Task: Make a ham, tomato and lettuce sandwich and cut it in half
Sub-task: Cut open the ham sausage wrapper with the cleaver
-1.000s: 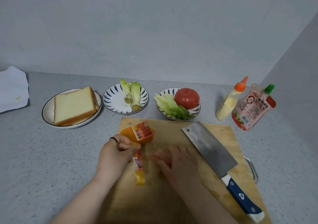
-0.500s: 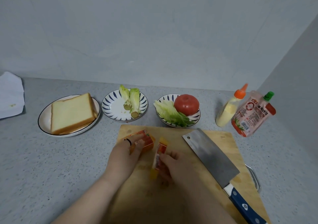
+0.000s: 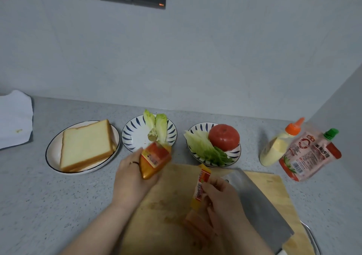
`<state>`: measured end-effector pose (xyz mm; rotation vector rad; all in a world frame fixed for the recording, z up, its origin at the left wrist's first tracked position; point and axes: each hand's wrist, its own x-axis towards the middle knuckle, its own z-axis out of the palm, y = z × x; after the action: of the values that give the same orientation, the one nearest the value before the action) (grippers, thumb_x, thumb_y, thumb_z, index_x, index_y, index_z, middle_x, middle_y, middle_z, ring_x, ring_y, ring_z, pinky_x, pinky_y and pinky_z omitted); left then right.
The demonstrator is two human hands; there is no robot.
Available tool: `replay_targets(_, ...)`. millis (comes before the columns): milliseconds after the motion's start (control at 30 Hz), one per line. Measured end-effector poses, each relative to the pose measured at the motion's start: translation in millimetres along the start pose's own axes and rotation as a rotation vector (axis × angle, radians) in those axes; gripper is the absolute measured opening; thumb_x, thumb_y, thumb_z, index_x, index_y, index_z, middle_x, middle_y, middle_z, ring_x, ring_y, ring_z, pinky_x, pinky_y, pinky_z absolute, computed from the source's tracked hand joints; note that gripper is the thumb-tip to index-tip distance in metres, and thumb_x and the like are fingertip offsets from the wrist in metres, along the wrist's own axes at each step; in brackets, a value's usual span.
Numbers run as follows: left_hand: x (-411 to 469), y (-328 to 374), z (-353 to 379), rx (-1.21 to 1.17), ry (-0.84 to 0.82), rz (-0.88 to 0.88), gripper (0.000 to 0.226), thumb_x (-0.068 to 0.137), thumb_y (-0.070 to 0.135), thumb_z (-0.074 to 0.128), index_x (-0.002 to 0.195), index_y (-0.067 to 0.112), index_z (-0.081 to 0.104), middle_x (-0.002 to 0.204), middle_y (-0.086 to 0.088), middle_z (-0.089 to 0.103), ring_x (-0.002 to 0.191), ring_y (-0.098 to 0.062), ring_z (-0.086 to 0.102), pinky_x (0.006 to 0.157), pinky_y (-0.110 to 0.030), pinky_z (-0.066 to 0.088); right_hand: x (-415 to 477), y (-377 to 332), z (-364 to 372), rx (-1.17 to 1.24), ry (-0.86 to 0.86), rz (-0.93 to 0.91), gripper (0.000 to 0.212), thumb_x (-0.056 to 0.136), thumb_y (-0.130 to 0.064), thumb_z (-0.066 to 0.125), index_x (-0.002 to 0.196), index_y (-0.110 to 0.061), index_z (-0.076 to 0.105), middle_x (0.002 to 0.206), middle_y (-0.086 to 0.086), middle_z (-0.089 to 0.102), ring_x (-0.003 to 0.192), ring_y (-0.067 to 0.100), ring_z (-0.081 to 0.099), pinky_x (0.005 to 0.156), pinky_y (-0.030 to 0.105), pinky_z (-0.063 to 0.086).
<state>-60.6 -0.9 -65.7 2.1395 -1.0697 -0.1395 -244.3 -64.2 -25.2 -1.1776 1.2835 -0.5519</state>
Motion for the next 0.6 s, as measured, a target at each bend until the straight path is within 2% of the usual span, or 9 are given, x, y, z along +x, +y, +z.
replay_targets(67,26.6,-1.9,-5.3,0.030,0.079,-0.046,0.071,0.068,0.034,0.074,0.128,0.009,0.045,0.120,-0.013,0.055,0.109,-0.031,0.048,0.091,-0.038,0.040,3.7,-4.3,-1.3,-0.005,0.013,-0.016,0.024,0.087,-0.007,0.055,0.065,-0.014,0.058,0.041,-0.005,0.054,0.033,0.003,0.042,0.039,0.016,0.036)
replay_targets(167,66.5,-5.5,-3.6,0.123,0.072,-0.115,0.069,0.074,0.032,0.070,0.130,0.005,0.041,0.123,-0.020,0.051,0.111,-0.037,0.044,0.094,-0.039,0.035,9.1,-8.1,-3.2,-0.053,0.018,-0.050,0.021,0.088,-0.008,0.054,0.070,-0.016,0.061,0.048,-0.005,0.055,0.034,0.000,0.042,0.034,0.009,0.032)
replay_targets(333,98.7,-16.0,16.2,0.336,-0.038,-0.257,0.078,0.083,0.043,0.057,0.140,0.002,0.022,0.137,-0.022,0.037,0.121,-0.038,0.035,0.100,-0.039,0.026,8.2,-8.2,-6.9,-0.081,0.037,-0.091,0.022,0.089,-0.007,0.053,0.071,-0.016,0.062,0.063,-0.003,0.060,0.048,-0.001,0.050,0.048,0.014,0.035)
replay_targets(500,101.8,-16.4,19.6,0.428,-0.072,-0.216,0.072,0.085,0.045,0.051,0.138,0.003,0.027,0.141,-0.021,0.033,0.128,-0.037,0.028,0.103,-0.040,0.022,-10.6,-2.1,-24.7,-0.016,0.118,-0.125,0.030,0.086,-0.003,0.055,0.059,-0.014,0.061,0.038,-0.009,0.051,0.032,-0.002,0.039,0.036,0.009,0.031)
replay_targets(600,89.2,3.0,11.1,0.312,-0.010,-0.112,0.064,0.086,0.041,0.053,0.134,0.002,0.037,0.146,-0.019,0.027,0.134,-0.035,0.020,0.109,-0.041,0.013,-27.6,6.9,-42.3,0.018,0.202,-0.150,0.030,0.084,-0.001,0.058,0.058,-0.017,0.062,0.036,-0.012,0.052,0.032,-0.003,0.042,0.037,0.007,0.031)
